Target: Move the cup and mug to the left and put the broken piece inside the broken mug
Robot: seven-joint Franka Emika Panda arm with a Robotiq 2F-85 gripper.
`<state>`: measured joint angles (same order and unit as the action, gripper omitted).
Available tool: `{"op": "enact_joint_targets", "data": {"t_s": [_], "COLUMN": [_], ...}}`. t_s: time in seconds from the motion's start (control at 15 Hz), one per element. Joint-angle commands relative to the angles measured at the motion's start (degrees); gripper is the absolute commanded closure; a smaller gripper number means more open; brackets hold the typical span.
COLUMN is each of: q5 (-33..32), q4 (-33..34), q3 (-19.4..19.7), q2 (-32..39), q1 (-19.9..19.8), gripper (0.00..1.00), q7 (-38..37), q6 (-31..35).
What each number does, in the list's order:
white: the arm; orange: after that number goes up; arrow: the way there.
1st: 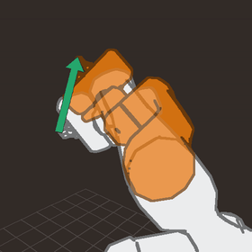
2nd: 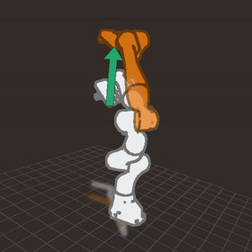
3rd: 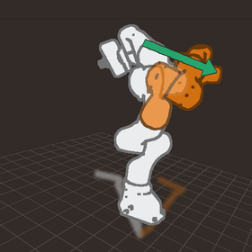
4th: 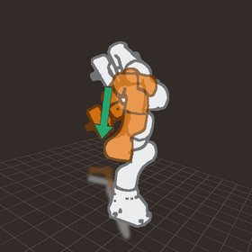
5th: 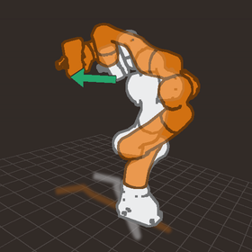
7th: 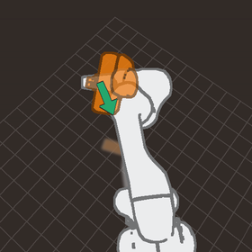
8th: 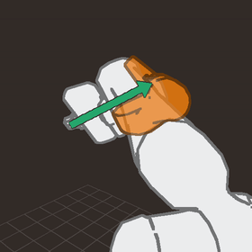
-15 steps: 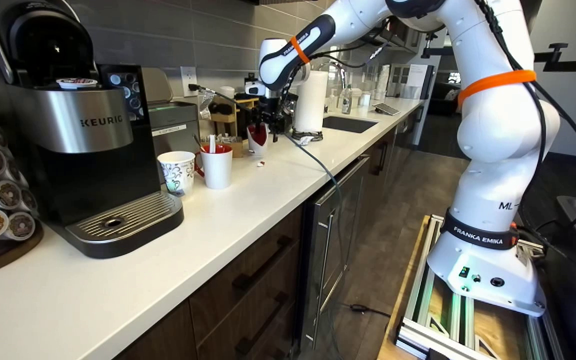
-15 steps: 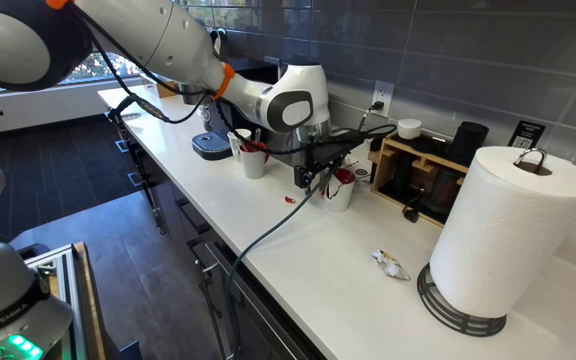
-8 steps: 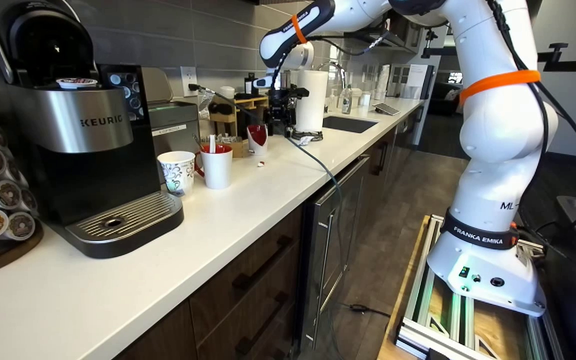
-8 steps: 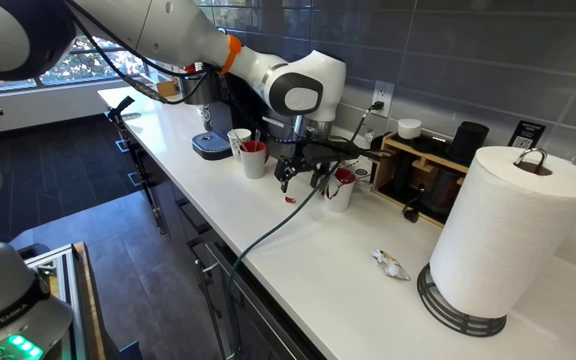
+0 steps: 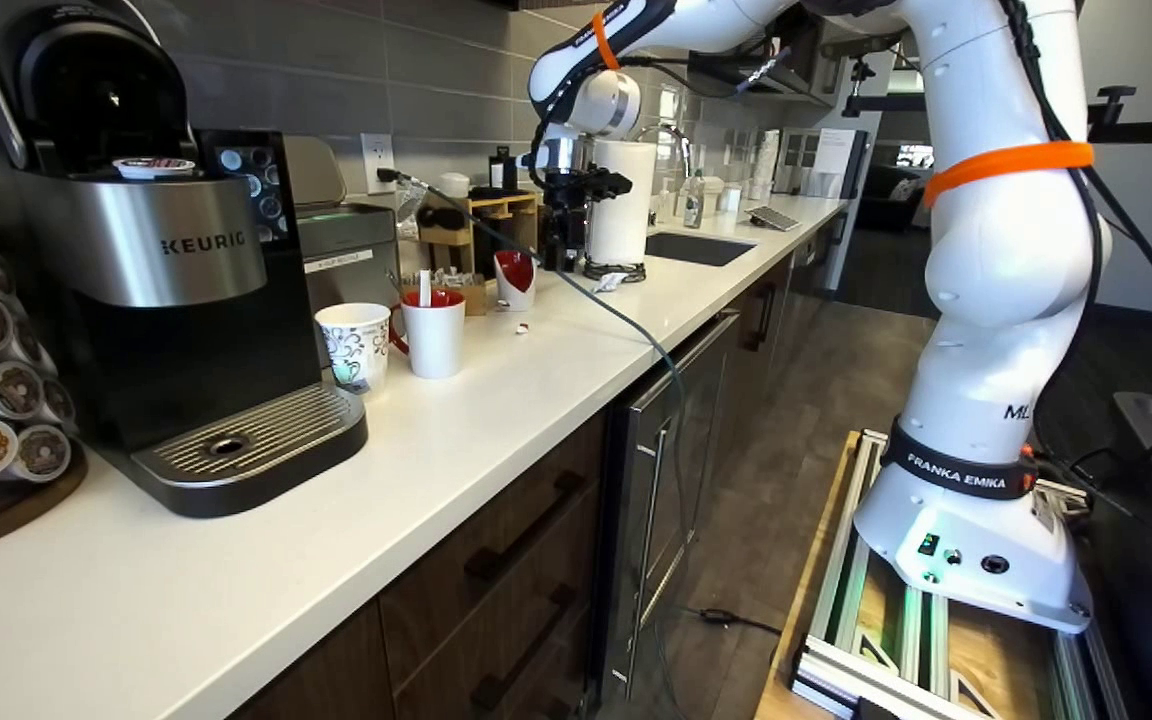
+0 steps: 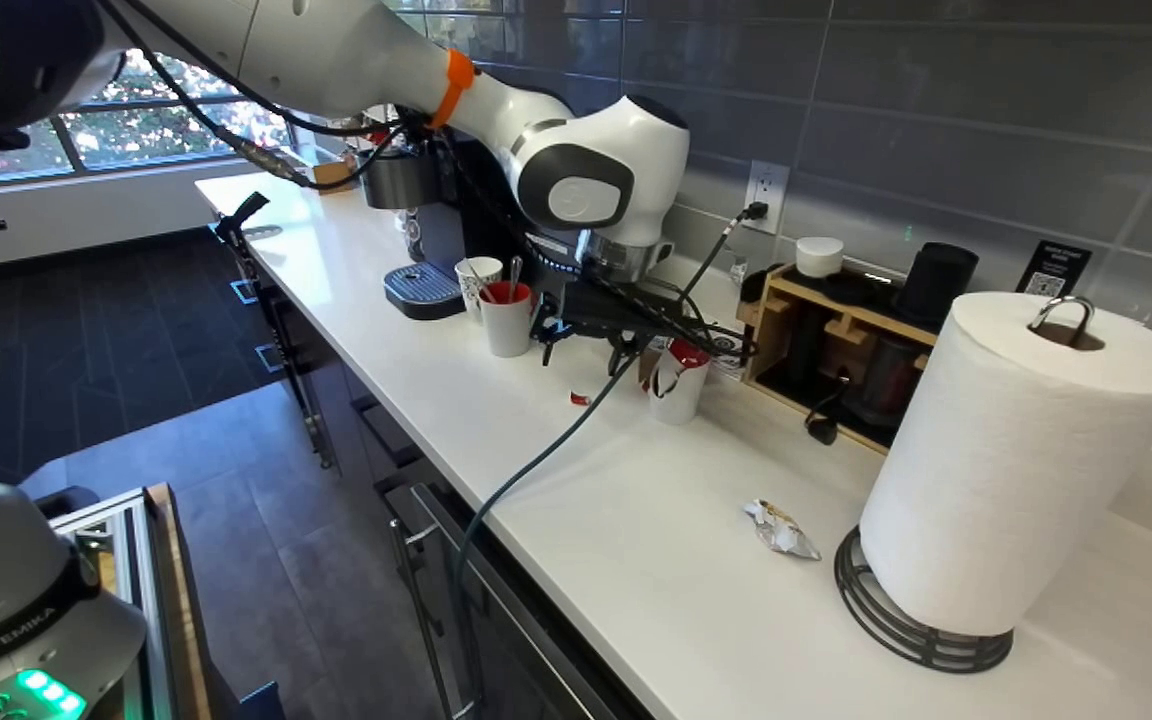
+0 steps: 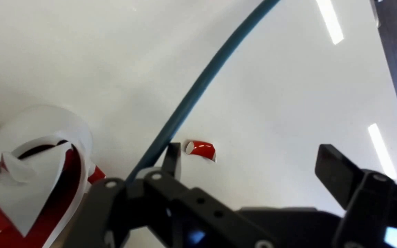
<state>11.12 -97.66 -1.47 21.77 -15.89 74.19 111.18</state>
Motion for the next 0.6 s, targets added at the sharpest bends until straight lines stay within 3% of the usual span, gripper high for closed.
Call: {"op": "enact_joint_targets", "data": {"t_s": [0.0, 0.07, 0.2, 0.53], "q5": [4.8, 2.4, 3.4, 1.3], "q4": [-3.4, -0.6, -1.1, -5.0], "q3": [0.8, 1.3, 1.5, 2.3], "q2": [-2.6, -0.5, -1.1, -3.9], "q1": [-0.1, 0.9, 0.8, 4.3], "gripper": [0.00, 0.00, 0.00, 0.00], "q7": [0.0, -0.8, -0.7, -12.4], "q6": [0.5, -0.3, -0.3, -0.4]}}
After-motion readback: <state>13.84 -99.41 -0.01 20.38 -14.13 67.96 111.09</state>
